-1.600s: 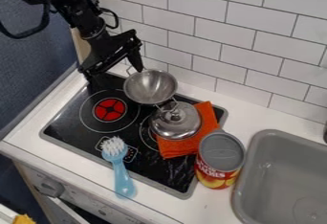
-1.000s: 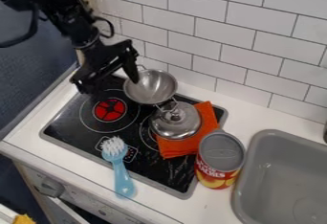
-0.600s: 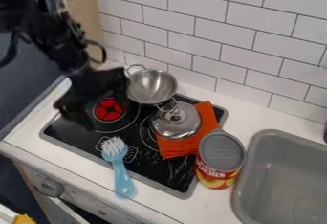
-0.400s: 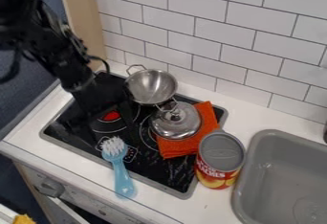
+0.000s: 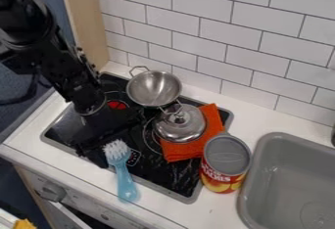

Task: Move blue brush to the upper left corner of stove

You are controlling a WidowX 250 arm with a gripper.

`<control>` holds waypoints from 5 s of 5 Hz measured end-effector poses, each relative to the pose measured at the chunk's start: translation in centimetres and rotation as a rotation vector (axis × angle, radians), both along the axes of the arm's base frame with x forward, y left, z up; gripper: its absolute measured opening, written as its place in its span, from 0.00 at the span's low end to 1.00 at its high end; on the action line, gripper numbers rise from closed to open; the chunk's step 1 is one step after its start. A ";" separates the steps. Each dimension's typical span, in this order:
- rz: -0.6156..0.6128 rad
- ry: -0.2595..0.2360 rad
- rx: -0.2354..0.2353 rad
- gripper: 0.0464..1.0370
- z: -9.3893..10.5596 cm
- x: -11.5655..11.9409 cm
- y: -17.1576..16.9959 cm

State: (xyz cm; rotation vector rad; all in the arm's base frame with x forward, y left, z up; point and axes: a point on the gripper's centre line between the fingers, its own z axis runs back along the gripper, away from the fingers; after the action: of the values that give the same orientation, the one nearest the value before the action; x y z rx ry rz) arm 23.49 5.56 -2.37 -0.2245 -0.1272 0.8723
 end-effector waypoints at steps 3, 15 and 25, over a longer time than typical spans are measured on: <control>-0.014 0.045 0.065 0.96 -2.6 -0.1 -0.4; 0.241 -0.148 0.206 0.22 3.2 5.1 7.0; -0.179 -0.106 0.335 0.96 -1.8 12.6 11.0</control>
State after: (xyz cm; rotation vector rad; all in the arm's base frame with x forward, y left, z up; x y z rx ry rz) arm 36.06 16.52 -4.14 0.0320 -0.3436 0.6489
